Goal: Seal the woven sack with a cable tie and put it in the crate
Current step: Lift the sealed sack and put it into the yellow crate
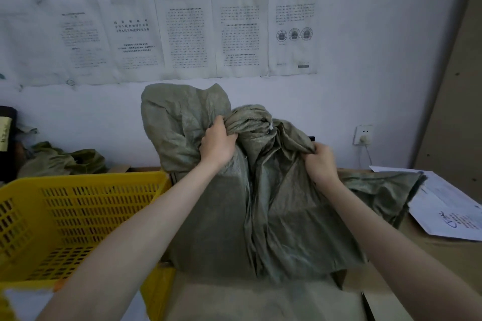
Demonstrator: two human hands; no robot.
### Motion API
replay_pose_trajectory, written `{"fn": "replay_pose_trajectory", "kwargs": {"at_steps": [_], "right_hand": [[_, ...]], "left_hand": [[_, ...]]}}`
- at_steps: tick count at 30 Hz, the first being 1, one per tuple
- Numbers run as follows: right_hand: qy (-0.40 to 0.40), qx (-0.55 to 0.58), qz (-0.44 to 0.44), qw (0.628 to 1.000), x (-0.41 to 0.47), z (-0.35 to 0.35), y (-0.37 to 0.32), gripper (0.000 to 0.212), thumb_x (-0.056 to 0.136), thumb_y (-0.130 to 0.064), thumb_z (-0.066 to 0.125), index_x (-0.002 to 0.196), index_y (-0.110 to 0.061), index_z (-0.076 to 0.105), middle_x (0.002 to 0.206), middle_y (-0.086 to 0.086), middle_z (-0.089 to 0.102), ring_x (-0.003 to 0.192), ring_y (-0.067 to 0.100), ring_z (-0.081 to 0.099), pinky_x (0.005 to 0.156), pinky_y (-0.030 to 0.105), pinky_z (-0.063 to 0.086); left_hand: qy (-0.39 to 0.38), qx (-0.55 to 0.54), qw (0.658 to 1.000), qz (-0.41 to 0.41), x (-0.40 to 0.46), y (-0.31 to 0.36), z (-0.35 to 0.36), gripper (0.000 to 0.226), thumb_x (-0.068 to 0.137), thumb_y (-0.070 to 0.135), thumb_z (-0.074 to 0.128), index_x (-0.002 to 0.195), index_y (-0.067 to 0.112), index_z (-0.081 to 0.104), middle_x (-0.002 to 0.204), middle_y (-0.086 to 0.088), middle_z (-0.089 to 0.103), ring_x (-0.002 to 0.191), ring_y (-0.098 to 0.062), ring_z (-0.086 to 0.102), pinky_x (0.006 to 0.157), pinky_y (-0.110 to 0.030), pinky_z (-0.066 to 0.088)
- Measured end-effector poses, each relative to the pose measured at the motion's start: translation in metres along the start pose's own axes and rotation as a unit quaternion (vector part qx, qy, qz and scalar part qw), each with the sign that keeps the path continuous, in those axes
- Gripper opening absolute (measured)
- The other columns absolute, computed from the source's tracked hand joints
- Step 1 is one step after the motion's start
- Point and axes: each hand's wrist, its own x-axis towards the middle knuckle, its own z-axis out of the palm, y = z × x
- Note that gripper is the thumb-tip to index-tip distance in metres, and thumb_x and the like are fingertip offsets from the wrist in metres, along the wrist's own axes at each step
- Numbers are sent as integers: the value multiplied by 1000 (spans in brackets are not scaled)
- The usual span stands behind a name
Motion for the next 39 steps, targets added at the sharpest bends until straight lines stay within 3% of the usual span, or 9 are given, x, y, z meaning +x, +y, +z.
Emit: {"fn": "replay_pose_trajectory", "kwargs": {"at_steps": [4, 14, 19, 27, 32, 37, 39], "right_hand": [[43, 4, -27, 999, 19, -17, -32, 20, 75, 5, 44, 67, -9, 58, 72, 10, 61, 72, 21, 54, 61, 33, 40], [141, 103, -84, 981, 53, -44, -122, 23, 68, 11, 34, 79, 9, 54, 67, 9, 48, 62, 19, 40, 51, 30, 28], [155, 132, -132, 970, 61, -36, -157, 20, 64, 9, 31, 72, 0, 47, 63, 4, 43, 64, 20, 38, 57, 32, 29], [136, 185, -185, 956, 39, 3, -211, 27, 70, 12, 32, 64, -11, 46, 62, -2, 47, 58, 11, 40, 52, 27, 31], [171, 136, -228, 949, 17, 20, -254, 33, 69, 11, 34, 86, 3, 61, 78, 9, 59, 76, 20, 52, 65, 30, 39], [197, 127, -253, 939, -13, 32, -289, 33, 71, 13, 33, 90, 7, 59, 79, 11, 55, 75, 20, 48, 63, 29, 36], [208, 143, -251, 935, -26, 35, -297, 33, 71, 14, 32, 91, 7, 58, 79, 10, 55, 73, 18, 47, 60, 28, 35]], "left_hand": [[18, -9, 1000, 20, 24, 32, -22, 24, 92, 22, 53, 115, 15, 51, 113, -11, 62, 103, -34, 58, 87, -45, 49], [105, -73, 989, 72, 70, 91, -74, 28, 91, 14, 56, 120, 15, 54, 115, -7, 64, 104, -29, 60, 89, -45, 50], [148, -129, 976, 99, 85, 97, -101, 35, 92, 10, 57, 125, 20, 53, 116, -4, 64, 106, -26, 60, 92, -47, 51], [217, -212, 946, 111, 82, 63, -155, 36, 91, 4, 58, 125, 15, 57, 117, -3, 65, 107, -17, 59, 95, -33, 49], [245, -292, 918, 113, 73, 38, -186, 34, 90, 3, 58, 123, 10, 59, 115, -3, 64, 106, -14, 59, 98, -27, 47], [269, -324, 895, 145, 68, 25, -220, 34, 90, 1, 59, 123, 11, 59, 107, 6, 60, 103, -8, 57, 87, -8, 45], [278, -325, 887, 174, 67, 26, -236, 35, 89, 1, 60, 123, 11, 59, 108, 6, 61, 103, -7, 57, 88, -7, 44]]}}
